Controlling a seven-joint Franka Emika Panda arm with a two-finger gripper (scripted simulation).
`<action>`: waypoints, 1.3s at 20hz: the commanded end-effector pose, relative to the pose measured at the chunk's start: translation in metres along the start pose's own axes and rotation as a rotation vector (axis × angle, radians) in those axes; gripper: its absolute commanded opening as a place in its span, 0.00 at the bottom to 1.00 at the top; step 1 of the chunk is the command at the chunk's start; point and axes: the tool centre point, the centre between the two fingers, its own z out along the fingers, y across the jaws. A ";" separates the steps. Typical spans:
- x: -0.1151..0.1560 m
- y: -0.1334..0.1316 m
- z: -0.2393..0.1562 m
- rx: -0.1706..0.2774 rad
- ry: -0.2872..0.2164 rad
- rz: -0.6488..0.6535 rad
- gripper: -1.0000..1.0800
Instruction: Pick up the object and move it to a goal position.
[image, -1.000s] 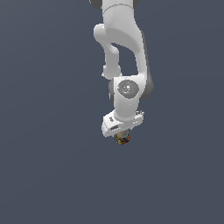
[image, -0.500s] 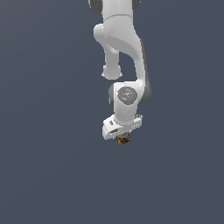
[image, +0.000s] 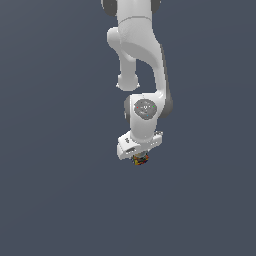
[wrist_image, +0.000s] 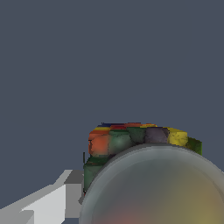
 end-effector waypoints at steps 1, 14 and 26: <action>0.000 0.000 -0.001 0.000 0.001 0.000 0.00; -0.024 0.007 -0.047 0.000 0.001 0.000 0.00; -0.076 0.021 -0.148 0.000 0.001 0.000 0.00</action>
